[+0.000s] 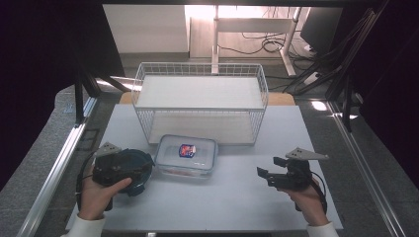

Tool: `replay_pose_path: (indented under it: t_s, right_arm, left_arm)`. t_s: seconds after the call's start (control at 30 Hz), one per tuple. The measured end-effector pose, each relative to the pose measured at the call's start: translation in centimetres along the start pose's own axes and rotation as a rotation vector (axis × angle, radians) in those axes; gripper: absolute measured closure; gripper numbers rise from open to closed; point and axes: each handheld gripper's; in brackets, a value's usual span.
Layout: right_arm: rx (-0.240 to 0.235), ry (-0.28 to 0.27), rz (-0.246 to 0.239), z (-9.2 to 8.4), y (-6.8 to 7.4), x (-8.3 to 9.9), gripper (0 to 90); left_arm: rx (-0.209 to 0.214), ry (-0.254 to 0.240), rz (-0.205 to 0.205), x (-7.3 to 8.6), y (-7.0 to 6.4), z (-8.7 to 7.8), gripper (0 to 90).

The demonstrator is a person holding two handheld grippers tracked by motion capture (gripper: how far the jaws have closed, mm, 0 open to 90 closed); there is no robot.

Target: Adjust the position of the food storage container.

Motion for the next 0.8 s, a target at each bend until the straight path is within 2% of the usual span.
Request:
replay_pose_path:
  t_s: [0.13, 0.47, 0.53, 0.63, 0.73, 0.77, 0.8]
  right_arm:
    - [0.002, 0.005, -0.001, 0.1, 0.0, 0.0, 22.2]
    - [0.015, 0.012, -0.003, 0.0, 0.0, -0.2, 22.6]
    - [0.023, 0.014, 0.001, 0.0, 0.0, -0.1, 22.6]
    - [0.025, 0.016, 0.017, 0.0, -0.4, -0.1, 22.6]
    - [0.03, 0.013, 0.028, 0.0, -0.5, -0.1, 22.6]
    - [0.031, 0.012, 0.032, -0.1, -0.5, -0.2, 22.6]
    - [0.031, 0.012, 0.032, -0.1, -0.5, -0.2, 22.6]
  left_arm:
    - [0.007, -0.007, -0.007, -0.1, 0.0, -0.1, 22.2]
    - [-0.001, 0.022, 0.009, 0.1, -0.5, 0.6, 24.0]
    - [0.007, 0.022, 0.029, 0.2, -0.6, 0.6, 24.7]
    - [-0.006, 0.026, 0.048, 0.2, -0.7, 0.6, 26.6]
    - [-0.013, 0.031, 0.045, -0.1, -0.5, 0.7, 29.1]
    - [-0.025, 0.034, 0.027, -0.5, -0.2, 0.9, 29.9]
    - [-0.025, 0.034, 0.027, -0.5, -0.2, 0.9, 30.6]
Point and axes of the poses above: each handheld gripper's, and its own axes: z roughly forward along the jaws, x roughly out of its underside, y roughly to its left, and after that the axes turned 1 degree about x, right-handed
